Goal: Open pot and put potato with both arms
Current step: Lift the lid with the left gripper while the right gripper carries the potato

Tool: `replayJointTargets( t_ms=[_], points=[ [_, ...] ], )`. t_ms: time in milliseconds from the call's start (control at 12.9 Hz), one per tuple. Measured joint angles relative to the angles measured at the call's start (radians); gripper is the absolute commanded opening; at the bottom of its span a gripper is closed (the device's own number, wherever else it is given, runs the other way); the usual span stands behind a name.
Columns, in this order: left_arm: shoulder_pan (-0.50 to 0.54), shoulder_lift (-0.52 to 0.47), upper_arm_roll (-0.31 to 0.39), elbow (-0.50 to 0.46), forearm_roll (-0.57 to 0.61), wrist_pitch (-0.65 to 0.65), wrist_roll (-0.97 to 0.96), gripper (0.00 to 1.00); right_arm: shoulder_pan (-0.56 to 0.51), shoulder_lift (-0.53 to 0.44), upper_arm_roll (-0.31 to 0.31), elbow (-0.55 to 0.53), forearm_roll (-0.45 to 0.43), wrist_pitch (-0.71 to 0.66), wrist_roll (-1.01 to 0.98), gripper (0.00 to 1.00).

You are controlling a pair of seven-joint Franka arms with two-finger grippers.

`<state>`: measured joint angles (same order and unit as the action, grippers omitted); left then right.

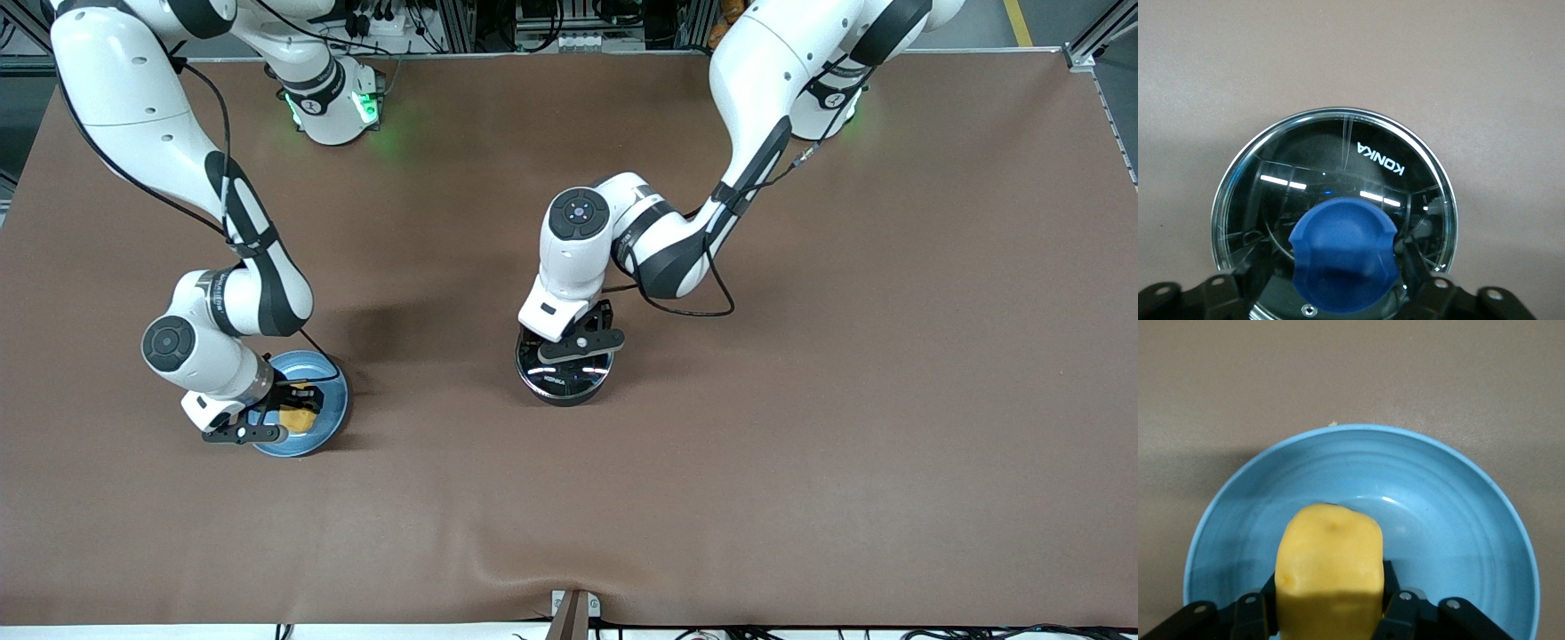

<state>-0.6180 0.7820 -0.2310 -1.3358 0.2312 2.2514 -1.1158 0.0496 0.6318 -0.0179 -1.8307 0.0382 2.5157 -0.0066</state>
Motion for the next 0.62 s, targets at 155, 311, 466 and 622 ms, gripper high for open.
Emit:
replayJointTargets(
  t_ms=[155,311,466,622],
  points=[
    [0.000,0.000,0.002,0.001,0.000,0.001,0.001,0.82,0.000,-0.017,0.000,0.008,0.000,-0.034,-0.002,0.12],
    [0.001,0.000,0.003,0.003,0.000,0.002,0.001,0.73,0.000,-0.077,0.001,0.021,0.000,-0.139,-0.004,0.12],
    [0.001,0.000,0.004,0.006,0.000,0.006,0.001,0.42,0.002,-0.176,0.003,0.032,0.000,-0.264,-0.005,0.12],
    [0.001,0.000,0.003,0.010,0.000,0.011,0.001,0.02,0.008,-0.290,0.006,0.034,0.000,-0.369,-0.005,0.10]
  ],
)
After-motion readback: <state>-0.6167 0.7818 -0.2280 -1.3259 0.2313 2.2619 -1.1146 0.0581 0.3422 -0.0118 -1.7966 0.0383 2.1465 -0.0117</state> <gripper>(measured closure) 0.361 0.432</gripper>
